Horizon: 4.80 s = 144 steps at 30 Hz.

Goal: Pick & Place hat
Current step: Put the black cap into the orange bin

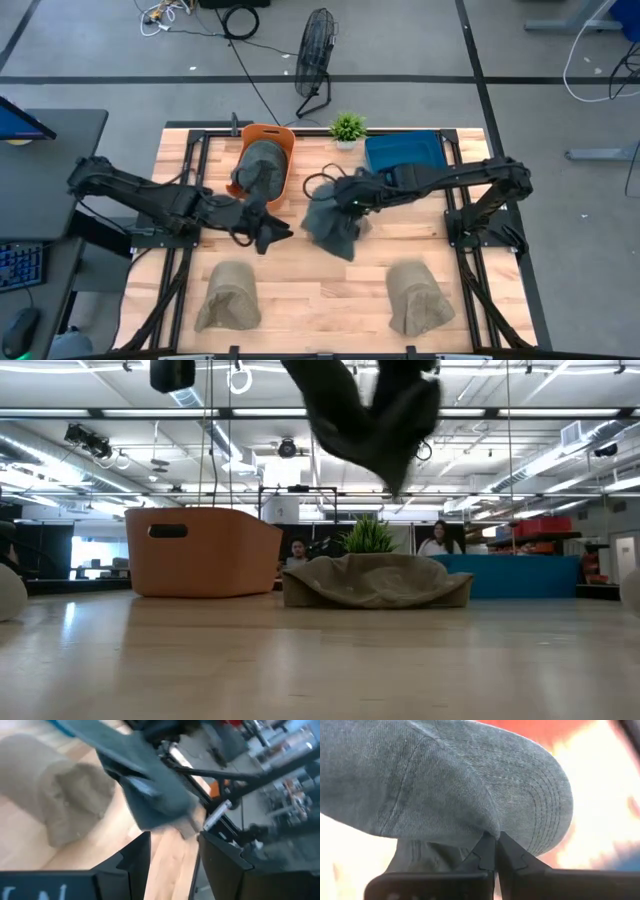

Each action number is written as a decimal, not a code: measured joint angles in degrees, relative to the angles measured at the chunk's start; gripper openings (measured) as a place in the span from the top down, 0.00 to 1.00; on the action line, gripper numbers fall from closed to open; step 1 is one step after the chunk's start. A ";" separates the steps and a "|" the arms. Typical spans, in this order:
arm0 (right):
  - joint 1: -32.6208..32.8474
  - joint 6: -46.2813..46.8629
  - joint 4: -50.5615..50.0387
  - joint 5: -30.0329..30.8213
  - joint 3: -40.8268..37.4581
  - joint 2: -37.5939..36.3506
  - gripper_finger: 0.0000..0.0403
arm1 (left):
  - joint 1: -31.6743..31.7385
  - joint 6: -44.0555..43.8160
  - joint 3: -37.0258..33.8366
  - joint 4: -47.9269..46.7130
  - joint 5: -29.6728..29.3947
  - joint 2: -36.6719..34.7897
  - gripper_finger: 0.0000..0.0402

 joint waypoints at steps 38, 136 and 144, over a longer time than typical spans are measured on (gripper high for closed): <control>4.13 -20.82 20.19 18.10 -0.43 2.80 0.96 | 7.50 -6.68 0.00 4.91 3.65 1.49 0.85; 4.00 -8.62 15.34 11.98 -0.38 -3.65 0.54 | 47.95 7.22 -31.11 8.41 29.26 -24.11 0.60; 4.00 -8.64 15.36 11.98 -0.38 -3.65 0.54 | 48.78 14.91 -22.15 -14.42 24.89 -24.11 0.57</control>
